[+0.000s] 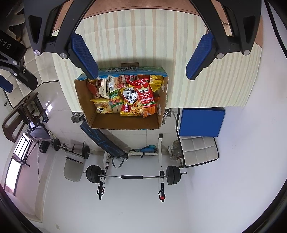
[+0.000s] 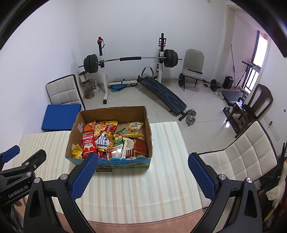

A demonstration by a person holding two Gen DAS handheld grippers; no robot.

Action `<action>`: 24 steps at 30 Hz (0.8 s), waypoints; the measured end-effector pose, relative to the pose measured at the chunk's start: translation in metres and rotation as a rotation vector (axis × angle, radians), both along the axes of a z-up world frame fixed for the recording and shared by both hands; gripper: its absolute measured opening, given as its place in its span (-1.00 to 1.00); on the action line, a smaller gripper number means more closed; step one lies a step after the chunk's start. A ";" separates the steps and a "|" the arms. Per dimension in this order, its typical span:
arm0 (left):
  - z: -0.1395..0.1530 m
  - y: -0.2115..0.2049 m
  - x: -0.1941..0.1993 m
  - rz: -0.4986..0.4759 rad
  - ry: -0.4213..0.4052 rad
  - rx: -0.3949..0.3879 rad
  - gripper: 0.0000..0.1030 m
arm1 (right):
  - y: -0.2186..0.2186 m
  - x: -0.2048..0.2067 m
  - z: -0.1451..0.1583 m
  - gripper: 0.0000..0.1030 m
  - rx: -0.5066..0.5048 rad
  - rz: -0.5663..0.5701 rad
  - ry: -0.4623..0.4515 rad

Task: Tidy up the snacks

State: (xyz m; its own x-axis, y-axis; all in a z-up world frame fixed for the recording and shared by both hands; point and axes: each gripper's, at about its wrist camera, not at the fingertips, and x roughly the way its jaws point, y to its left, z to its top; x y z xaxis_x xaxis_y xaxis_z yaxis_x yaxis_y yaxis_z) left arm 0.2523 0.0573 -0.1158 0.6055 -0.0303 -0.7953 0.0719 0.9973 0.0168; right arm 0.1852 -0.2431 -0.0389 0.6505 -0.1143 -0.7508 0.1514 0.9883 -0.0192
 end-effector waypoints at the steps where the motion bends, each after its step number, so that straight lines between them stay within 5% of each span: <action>1: 0.000 0.000 0.000 -0.001 0.000 0.000 0.95 | 0.000 0.000 0.000 0.98 0.001 0.001 0.000; 24: -0.007 0.002 -0.002 -0.021 -0.007 0.001 0.95 | -0.004 -0.005 -0.003 0.99 -0.001 -0.007 -0.010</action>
State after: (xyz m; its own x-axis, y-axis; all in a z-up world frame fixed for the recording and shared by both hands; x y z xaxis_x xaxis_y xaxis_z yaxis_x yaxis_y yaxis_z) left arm 0.2503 0.0590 -0.1232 0.6099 -0.0420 -0.7913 0.0929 0.9955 0.0187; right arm 0.1799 -0.2469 -0.0417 0.6568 -0.1201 -0.7445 0.1589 0.9871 -0.0191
